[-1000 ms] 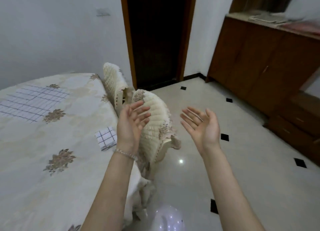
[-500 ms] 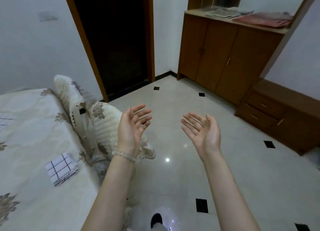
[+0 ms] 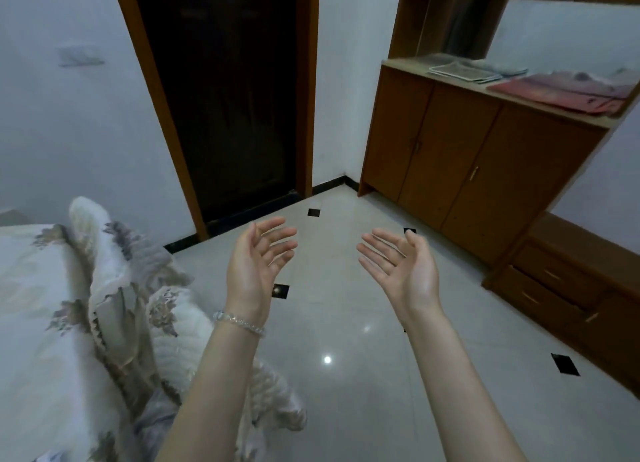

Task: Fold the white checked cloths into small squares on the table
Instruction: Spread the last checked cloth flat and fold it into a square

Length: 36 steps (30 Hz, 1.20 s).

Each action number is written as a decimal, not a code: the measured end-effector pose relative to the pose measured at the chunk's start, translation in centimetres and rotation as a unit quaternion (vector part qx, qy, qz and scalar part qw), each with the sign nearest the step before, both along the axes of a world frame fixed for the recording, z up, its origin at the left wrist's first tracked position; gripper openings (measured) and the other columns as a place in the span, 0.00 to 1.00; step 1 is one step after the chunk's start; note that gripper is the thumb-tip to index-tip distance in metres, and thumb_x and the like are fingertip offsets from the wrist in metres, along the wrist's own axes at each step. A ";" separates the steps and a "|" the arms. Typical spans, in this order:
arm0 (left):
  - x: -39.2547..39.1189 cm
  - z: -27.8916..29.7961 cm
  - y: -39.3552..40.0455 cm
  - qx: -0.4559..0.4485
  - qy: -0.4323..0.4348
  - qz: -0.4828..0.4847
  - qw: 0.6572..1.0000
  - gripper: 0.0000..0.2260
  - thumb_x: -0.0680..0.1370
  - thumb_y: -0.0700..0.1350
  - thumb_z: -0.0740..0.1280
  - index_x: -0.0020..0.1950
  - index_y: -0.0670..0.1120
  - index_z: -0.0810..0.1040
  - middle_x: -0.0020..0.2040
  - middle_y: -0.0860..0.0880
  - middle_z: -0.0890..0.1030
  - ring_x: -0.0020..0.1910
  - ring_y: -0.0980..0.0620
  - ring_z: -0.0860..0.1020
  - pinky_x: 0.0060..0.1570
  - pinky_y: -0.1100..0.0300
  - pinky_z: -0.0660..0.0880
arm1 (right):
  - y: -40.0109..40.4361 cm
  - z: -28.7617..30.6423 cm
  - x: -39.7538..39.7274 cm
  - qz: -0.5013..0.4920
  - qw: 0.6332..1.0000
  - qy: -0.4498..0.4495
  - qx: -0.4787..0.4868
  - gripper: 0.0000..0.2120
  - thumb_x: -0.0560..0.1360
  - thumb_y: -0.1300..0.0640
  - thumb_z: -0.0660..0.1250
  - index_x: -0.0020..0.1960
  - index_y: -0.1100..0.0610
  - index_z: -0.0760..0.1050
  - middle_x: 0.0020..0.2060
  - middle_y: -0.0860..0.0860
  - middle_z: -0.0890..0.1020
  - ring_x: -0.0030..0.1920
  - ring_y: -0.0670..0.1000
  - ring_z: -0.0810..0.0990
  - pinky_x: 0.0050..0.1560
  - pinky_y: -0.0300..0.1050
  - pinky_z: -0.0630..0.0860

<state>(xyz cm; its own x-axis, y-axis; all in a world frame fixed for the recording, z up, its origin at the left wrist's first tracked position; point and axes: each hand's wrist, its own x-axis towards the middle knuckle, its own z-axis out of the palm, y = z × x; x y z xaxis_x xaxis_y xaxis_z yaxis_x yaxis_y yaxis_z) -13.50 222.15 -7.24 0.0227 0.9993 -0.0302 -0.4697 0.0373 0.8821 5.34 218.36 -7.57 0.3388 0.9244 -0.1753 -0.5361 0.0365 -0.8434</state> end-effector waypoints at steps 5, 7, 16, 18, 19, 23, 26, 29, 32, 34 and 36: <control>1.7 -1.2 7.2 -0.022 -0.014 0.008 1.000 0.20 0.83 0.50 0.50 0.55 0.41 0.78 0.46 0.44 0.83 0.46 0.47 0.80 0.50 0.54 0.75 | 7.9 0.4 1.9 0.021 1.000 0.001 0.005 0.22 0.82 0.50 0.51 0.57 0.65 0.77 0.52 0.60 0.83 0.55 0.59 0.82 0.60 0.55 0.76; 2.6 -2.1 10.2 -0.034 -0.013 0.022 0.999 0.19 0.83 0.49 0.50 0.54 0.41 0.78 0.45 0.44 0.83 0.45 0.47 0.80 0.50 0.53 0.75 | 11.6 0.1 2.9 0.036 0.999 0.007 0.000 0.22 0.82 0.50 0.51 0.57 0.65 0.77 0.52 0.60 0.83 0.55 0.59 0.82 0.61 0.55 0.75; 6.7 -2.5 25.6 -0.046 0.003 0.139 0.989 0.20 0.83 0.51 0.50 0.55 0.41 0.78 0.47 0.43 0.83 0.45 0.48 0.80 0.48 0.55 0.75 | 32.1 -0.8 7.4 0.160 0.986 0.038 -0.022 0.21 0.82 0.50 0.51 0.56 0.64 0.77 0.52 0.60 0.84 0.55 0.59 0.82 0.63 0.56 0.74; 7.0 -1.5 28.3 -0.048 0.000 0.178 0.983 0.20 0.83 0.51 0.50 0.55 0.41 0.78 0.47 0.43 0.83 0.45 0.48 0.80 0.49 0.55 0.76 | 36.4 -0.2 7.7 0.198 0.979 0.039 -0.028 0.21 0.82 0.50 0.51 0.56 0.63 0.77 0.52 0.59 0.84 0.56 0.59 0.82 0.63 0.56 0.74; 7.0 -1.1 29.5 -0.046 -0.002 0.197 0.979 0.20 0.83 0.51 0.50 0.55 0.41 0.78 0.48 0.43 0.83 0.45 0.48 0.80 0.49 0.55 0.76 | 38.5 0.1 7.6 0.218 0.975 0.039 -0.029 0.21 0.82 0.50 0.51 0.57 0.63 0.77 0.52 0.59 0.84 0.56 0.58 0.82 0.62 0.55 0.74; 5.7 -0.5 33.7 -0.054 0.001 0.271 0.961 0.20 0.82 0.50 0.50 0.54 0.41 0.78 0.46 0.43 0.82 0.44 0.48 0.80 0.48 0.56 0.75 | 45.9 0.1 5.7 0.278 0.958 0.050 -0.040 0.21 0.82 0.50 0.52 0.58 0.63 0.76 0.53 0.60 0.83 0.56 0.58 0.82 0.61 0.54 0.75; 3.6 -1.0 36.3 -0.067 0.001 0.328 0.942 0.19 0.82 0.50 0.51 0.52 0.42 0.78 0.43 0.45 0.82 0.41 0.49 0.79 0.46 0.57 0.74 | 50.2 -0.7 2.9 0.330 0.941 0.056 -0.056 0.21 0.82 0.50 0.52 0.58 0.63 0.77 0.52 0.59 0.84 0.55 0.57 0.82 0.61 0.54 0.75; 0.7 -2.0 39.2 -0.074 -0.007 0.370 0.926 0.19 0.82 0.50 0.51 0.51 0.42 0.78 0.43 0.45 0.82 0.40 0.49 0.79 0.46 0.57 0.74 | 54.6 -1.8 -0.5 0.371 0.924 0.054 -0.068 0.21 0.82 0.50 0.52 0.57 0.63 0.77 0.52 0.59 0.84 0.55 0.58 0.82 0.60 0.54 0.75; -2.7 -2.9 42.3 -0.068 -0.006 0.399 0.914 0.19 0.82 0.50 0.51 0.52 0.42 0.78 0.44 0.44 0.81 0.41 0.49 0.79 0.47 0.57 0.74 | 59.1 -2.5 -4.8 0.400 0.912 0.044 -0.078 0.20 0.82 0.51 0.52 0.56 0.62 0.77 0.51 0.59 0.84 0.55 0.58 0.82 0.60 0.54 0.75; -5.8 -3.6 44.9 -0.060 -0.008 0.420 0.906 0.19 0.82 0.51 0.51 0.53 0.42 0.78 0.44 0.45 0.82 0.41 0.49 0.79 0.47 0.57 0.74 | 62.4 -2.8 -8.3 0.418 0.904 0.042 -0.076 0.20 0.82 0.51 0.52 0.56 0.63 0.77 0.51 0.59 0.84 0.55 0.58 0.82 0.61 0.55 0.75; -9.3 -3.7 48.1 -0.049 -0.017 0.436 0.898 0.19 0.82 0.51 0.51 0.52 0.42 0.78 0.44 0.45 0.82 0.42 0.49 0.79 0.46 0.57 0.74 | 65.9 -2.5 -12.0 0.436 0.897 0.033 -0.068 0.20 0.82 0.51 0.52 0.56 0.63 0.77 0.52 0.59 0.84 0.55 0.59 0.82 0.62 0.56 0.74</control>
<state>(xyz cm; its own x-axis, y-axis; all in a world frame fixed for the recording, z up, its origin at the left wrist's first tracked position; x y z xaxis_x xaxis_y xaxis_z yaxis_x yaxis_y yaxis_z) -22.80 270.22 -10.91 -0.7655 0.6294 -0.1334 -0.3846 -0.2814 0.8791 -6.63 284.31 -10.09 -0.5174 0.8015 -0.2999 -0.3596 -0.5216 -0.7737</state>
